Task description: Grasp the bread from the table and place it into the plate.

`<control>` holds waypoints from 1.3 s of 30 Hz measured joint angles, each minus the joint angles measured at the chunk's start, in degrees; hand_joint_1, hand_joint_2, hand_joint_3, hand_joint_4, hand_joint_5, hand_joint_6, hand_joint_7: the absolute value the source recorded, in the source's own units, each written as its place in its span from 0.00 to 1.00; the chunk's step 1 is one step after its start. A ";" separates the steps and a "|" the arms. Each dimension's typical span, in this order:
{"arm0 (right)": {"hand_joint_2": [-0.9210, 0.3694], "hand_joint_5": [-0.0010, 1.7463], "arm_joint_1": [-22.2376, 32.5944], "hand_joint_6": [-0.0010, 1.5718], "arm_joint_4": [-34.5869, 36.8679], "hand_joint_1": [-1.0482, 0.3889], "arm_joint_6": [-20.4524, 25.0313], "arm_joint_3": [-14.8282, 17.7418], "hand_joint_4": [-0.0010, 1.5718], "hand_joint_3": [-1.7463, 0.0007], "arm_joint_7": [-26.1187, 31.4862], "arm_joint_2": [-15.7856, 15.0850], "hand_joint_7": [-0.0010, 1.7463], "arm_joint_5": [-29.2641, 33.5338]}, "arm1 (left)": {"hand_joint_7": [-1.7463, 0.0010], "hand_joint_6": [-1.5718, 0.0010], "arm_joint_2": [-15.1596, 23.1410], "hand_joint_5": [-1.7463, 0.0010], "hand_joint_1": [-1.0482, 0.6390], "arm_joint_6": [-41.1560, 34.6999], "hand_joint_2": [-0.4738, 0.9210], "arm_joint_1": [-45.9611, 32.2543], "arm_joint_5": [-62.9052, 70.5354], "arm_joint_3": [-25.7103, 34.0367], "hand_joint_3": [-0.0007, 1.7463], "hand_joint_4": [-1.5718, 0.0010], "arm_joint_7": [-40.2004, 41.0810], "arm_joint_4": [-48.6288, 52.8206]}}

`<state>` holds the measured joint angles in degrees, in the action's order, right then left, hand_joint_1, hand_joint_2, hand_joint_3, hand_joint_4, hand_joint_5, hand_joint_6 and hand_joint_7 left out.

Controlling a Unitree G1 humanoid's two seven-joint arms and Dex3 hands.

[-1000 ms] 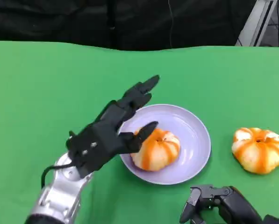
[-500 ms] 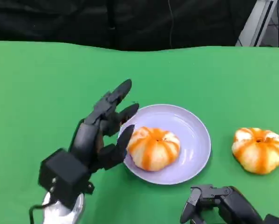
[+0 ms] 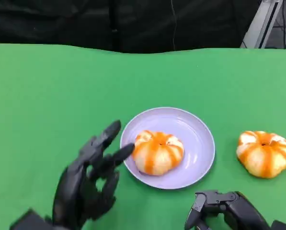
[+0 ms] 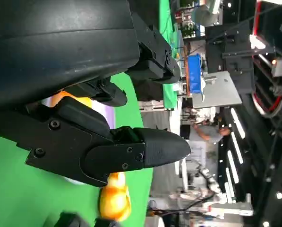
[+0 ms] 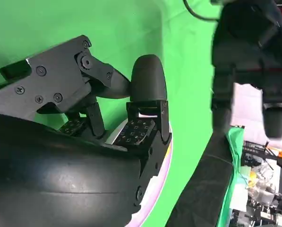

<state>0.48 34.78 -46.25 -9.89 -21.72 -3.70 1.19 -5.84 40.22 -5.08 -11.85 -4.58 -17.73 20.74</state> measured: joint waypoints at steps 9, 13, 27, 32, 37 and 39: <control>0.24 0.86 0.18 0.56 -0.11 0.63 -0.03 0.04 0.53 0.45 -0.46 -0.08 0.66 -0.16 | 0.99 0.71 -0.69 0.98 0.20 6.26 1.00 -2.50 -2.05 0.83 0.31 0.56 -5.40 7.21; 0.23 0.86 0.34 0.55 -0.35 0.64 -0.03 0.04 0.53 0.45 -0.43 -0.22 0.66 -0.06 | 0.99 0.70 -0.76 0.99 0.40 6.61 1.00 -2.48 -2.32 0.94 0.23 0.56 -7.11 8.26; 0.23 0.85 0.58 0.55 -1.24 0.64 -0.09 0.04 0.53 0.45 -0.44 -0.51 0.66 -0.08 | 0.98 0.47 -0.87 0.97 0.64 7.64 0.87 -2.06 4.59 1.74 0.42 0.35 -3.11 8.24; 0.24 0.84 0.65 0.55 -1.61 0.64 -0.09 0.06 0.53 0.45 -0.45 -0.71 0.66 -0.10 | 0.92 0.17 0.01 0.52 0.60 9.59 0.86 -0.70 7.88 1.95 0.48 0.33 -0.94 9.01; 0.24 0.85 0.73 0.55 -1.85 0.63 -0.05 0.08 0.53 0.44 -0.79 -0.89 0.68 -0.40 | 0.49 0.31 1.29 0.25 0.57 11.12 0.74 0.10 9.35 1.10 0.60 0.39 -0.98 11.26; 0.24 0.85 0.74 0.55 -1.89 0.63 -0.04 0.08 0.53 0.44 -0.88 -0.89 0.68 -0.41 | 0.46 0.33 1.33 0.24 0.57 11.34 0.74 0.13 9.32 0.60 0.61 0.39 -0.99 11.69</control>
<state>1.23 32.89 -46.29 -9.81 -22.60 -4.59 0.78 -4.51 51.56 -4.95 -2.53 -3.98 -18.72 32.44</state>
